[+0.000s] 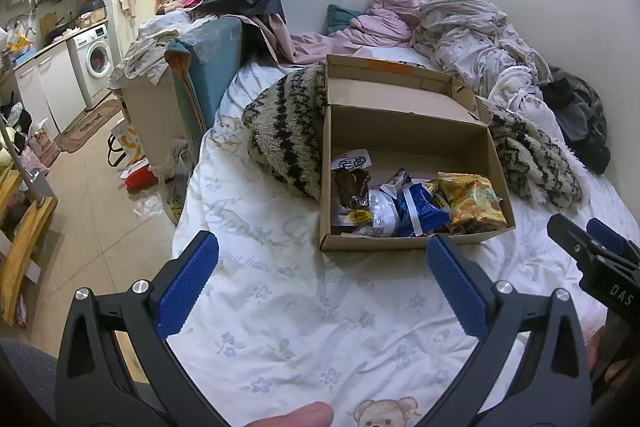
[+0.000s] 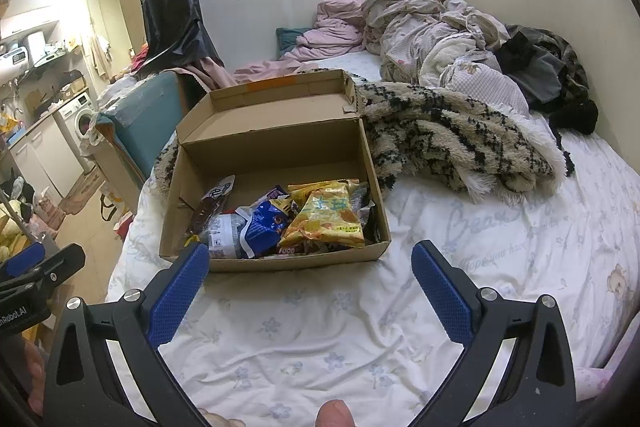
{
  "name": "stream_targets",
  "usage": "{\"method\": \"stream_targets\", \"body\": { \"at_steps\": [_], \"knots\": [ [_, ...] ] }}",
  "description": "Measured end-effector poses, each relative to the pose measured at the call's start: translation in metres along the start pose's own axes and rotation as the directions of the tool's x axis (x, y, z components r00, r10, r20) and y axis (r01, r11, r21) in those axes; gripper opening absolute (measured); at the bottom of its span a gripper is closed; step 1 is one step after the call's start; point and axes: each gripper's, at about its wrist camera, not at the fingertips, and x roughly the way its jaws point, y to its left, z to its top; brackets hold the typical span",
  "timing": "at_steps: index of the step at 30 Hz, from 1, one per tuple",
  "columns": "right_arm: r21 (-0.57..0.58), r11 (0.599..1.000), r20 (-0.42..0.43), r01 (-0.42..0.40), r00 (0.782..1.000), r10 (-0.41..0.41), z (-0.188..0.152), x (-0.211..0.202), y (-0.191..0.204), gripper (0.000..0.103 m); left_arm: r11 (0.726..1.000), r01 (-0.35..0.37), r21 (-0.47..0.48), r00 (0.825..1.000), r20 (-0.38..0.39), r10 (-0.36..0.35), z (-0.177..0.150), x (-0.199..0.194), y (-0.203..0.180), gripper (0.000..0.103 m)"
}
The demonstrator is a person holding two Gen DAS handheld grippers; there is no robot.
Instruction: Organize snacks
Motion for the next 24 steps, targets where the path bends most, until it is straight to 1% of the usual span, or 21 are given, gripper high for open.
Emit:
{"method": "stream_targets", "body": {
  "at_steps": [16,24],
  "knots": [
    [0.006,1.000,-0.005,-0.001,1.000,0.001,0.0014,-0.0024,-0.0031,0.103,1.000,0.002,0.002,1.000,0.000,-0.002,-0.0005,0.0003,-0.0007,0.103],
    [0.000,1.000,0.003,0.001,1.000,-0.001,0.0028,-0.0048,-0.0036,0.103,0.999,0.029,0.023,1.000,0.001,-0.029,-0.0055,-0.0009,-0.0043,0.103]
  ]
}}
